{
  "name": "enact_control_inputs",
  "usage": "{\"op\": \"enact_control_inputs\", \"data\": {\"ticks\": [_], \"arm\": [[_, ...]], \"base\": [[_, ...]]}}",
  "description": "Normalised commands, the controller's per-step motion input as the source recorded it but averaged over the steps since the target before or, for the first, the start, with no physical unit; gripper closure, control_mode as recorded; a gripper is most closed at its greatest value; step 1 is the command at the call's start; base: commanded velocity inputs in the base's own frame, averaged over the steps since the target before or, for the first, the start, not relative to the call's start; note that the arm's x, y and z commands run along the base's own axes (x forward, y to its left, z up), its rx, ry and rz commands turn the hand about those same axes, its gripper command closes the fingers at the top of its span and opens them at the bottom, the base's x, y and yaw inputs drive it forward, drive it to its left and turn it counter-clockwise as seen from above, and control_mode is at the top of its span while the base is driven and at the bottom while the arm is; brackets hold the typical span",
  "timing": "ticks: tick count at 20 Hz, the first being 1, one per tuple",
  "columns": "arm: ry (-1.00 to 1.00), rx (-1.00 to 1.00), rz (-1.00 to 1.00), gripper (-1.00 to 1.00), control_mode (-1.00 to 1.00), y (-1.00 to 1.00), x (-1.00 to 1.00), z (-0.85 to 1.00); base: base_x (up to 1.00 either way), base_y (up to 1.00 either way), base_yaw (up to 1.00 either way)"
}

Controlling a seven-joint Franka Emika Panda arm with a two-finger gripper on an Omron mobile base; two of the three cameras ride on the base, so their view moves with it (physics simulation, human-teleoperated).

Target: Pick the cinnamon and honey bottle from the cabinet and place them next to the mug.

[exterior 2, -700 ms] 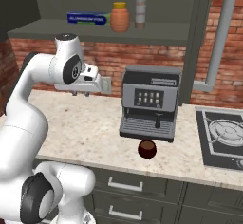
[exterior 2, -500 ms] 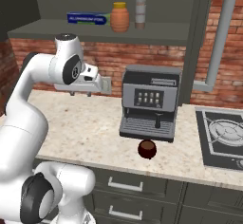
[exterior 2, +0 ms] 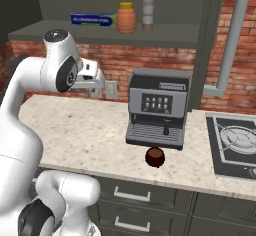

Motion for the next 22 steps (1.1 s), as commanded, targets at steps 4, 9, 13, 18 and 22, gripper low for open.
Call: {"op": "enact_control_inputs", "data": {"ticks": [4, 9, 13, 18, 22], "arm": [[-0.54, -0.03, 0.0, -1.0, -1.0, -0.01, -0.17, 0.93], [-0.38, 0.0, -0.07, -1.0, -1.0, -0.13, 0.0, 0.73], [-0.32, 0.01, -0.09, -1.0, -1.0, -0.16, 0.0, 0.74], [-0.22, 0.12, -0.06, -1.0, -1.0, -0.24, 0.0, 0.58], [-0.01, 0.32, -0.08, -1.0, -1.0, -0.62, 0.0, 0.17]], "base": [[0.0, 0.0, 0.0], [0.0, 0.0, 0.0], [0.0, 0.0, 0.0], [0.0, 0.0, 0.0], [0.0, 0.0, 0.0]]}}
